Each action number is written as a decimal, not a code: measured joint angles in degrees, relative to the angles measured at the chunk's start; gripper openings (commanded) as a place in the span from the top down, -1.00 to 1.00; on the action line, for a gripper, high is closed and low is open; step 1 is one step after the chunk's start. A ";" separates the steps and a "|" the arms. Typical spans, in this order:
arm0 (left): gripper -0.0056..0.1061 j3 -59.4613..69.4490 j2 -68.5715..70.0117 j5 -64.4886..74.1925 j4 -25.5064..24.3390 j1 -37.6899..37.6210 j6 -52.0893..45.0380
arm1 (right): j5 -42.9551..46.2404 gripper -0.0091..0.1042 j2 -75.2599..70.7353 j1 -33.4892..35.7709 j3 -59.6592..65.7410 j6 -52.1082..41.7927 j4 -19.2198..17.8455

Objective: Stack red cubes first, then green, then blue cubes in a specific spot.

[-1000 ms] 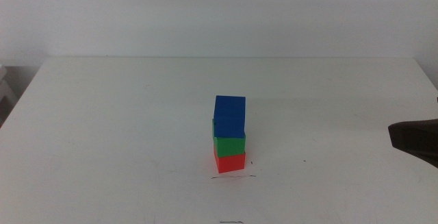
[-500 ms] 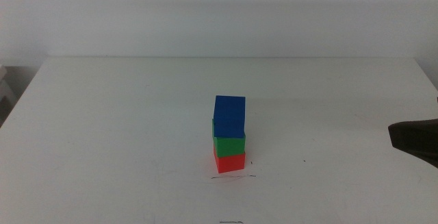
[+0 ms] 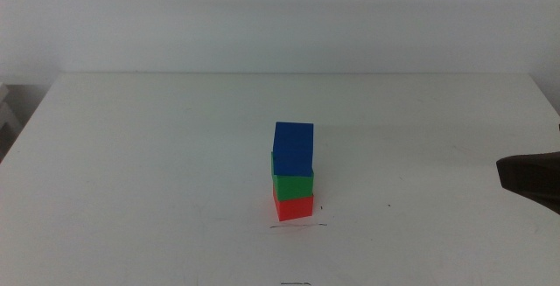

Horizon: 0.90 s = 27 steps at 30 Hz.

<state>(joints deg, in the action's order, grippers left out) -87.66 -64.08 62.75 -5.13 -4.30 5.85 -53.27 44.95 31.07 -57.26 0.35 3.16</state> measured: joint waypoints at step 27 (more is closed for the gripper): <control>-0.68 29.70 26.65 -4.31 0.18 0.04 -0.06 | 10.10 -0.63 -2.18 -17.57 0.12 0.00 -6.85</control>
<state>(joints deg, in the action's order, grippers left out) -57.96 -37.43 58.45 -4.95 -4.26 5.79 -43.17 42.78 13.50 -57.14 0.35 -3.70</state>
